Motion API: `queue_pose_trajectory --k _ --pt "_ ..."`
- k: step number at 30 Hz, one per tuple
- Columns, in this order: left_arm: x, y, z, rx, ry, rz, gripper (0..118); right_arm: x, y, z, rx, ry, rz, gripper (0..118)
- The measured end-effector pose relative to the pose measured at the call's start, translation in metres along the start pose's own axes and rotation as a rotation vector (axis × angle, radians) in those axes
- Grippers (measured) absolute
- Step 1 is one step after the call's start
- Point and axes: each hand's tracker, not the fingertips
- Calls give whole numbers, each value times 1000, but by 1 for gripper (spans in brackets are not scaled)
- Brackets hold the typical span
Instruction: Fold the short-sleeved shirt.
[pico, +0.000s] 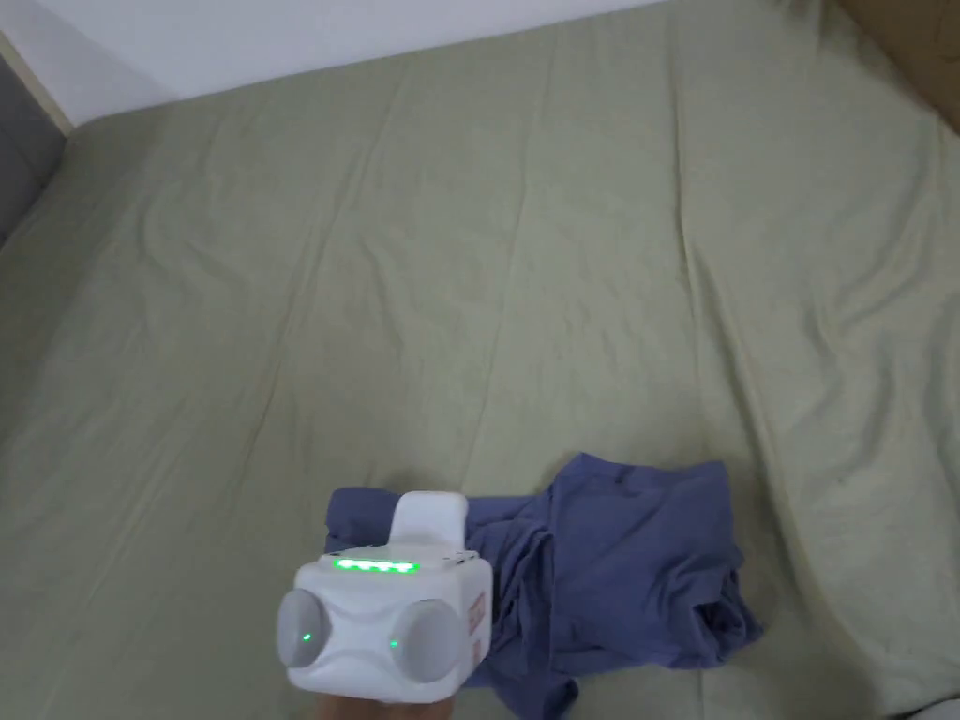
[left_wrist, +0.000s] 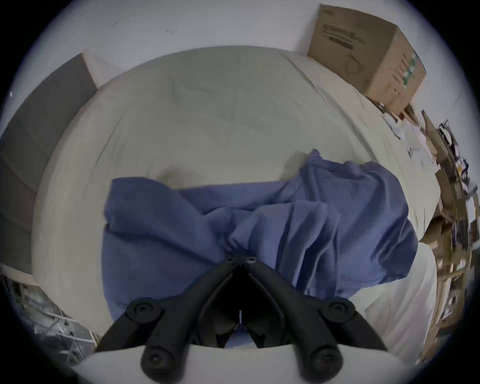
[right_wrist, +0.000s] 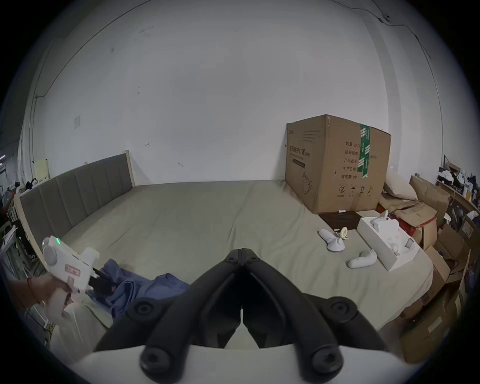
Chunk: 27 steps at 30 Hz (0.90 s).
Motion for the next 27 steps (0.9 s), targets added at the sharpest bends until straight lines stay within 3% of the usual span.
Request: queue_pose_trajectory --k 4,13,20,25,26,27 --pt "24 16 7 7 -45 4 0 2 -2 -3 -12 -4 -8 0" --pt "51 33 46 24 -474 11 0 2 3 -2 -10 5 -8 0" --pt "-64 39 121 113 -666 77 0 0 8 -2 -12 12 -14 0" --pt "-175 24 116 61 -831 207 0 -10 10 -4 -15 28 -11 0" --pt "-193 17 109 55 -902 237 6 -13 10 -5 -17 34 -9 0" --pt "-211 11 101 54 -952 277 37 -15 10 -5 -20 39 -5 0"
